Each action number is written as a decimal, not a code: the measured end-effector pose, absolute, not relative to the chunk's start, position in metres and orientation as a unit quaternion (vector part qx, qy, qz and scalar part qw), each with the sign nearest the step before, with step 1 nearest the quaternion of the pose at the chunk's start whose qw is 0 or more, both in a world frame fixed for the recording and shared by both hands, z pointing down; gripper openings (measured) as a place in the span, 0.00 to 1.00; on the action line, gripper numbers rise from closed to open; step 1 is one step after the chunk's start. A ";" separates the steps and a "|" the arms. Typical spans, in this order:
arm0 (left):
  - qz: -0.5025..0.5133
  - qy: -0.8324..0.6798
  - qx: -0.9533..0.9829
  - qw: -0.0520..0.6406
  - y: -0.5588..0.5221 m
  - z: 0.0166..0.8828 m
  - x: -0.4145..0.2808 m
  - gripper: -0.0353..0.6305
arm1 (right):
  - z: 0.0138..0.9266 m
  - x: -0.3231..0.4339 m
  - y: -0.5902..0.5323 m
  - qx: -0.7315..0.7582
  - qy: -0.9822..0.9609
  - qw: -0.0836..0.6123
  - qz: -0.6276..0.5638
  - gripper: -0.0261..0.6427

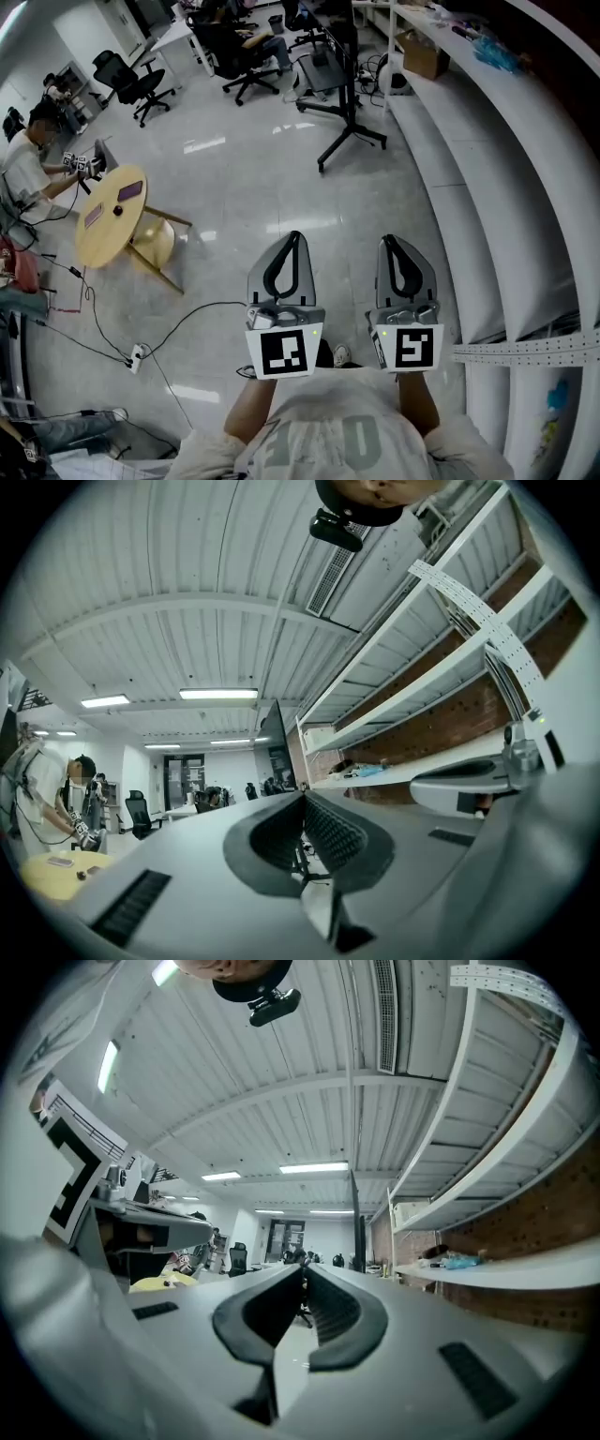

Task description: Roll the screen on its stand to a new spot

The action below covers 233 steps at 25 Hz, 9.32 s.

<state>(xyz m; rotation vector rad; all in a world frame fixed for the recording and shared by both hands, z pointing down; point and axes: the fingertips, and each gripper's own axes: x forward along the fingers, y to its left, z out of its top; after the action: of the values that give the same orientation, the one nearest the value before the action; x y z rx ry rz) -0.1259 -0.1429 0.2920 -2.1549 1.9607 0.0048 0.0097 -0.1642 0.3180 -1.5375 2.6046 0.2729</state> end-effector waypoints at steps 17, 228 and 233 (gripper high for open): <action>0.024 0.685 -0.722 0.090 -0.220 0.322 -0.169 0.07 | 0.346 -0.020 -0.242 -0.479 0.870 0.041 0.106 0.08; 0.084 0.425 -0.893 0.121 -0.164 0.180 0.054 0.44 | 0.307 0.053 -0.173 -0.562 0.822 0.077 0.053 0.42; 0.086 0.419 -0.894 0.131 -0.123 0.175 0.067 0.44 | 0.305 0.066 -0.133 -0.570 0.816 0.082 0.055 0.42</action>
<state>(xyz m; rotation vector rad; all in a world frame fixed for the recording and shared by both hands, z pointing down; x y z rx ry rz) 0.0669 -0.1227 0.1747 -2.5970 1.2162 0.2503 0.0664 -0.1333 0.3051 -1.7036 2.4368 0.1635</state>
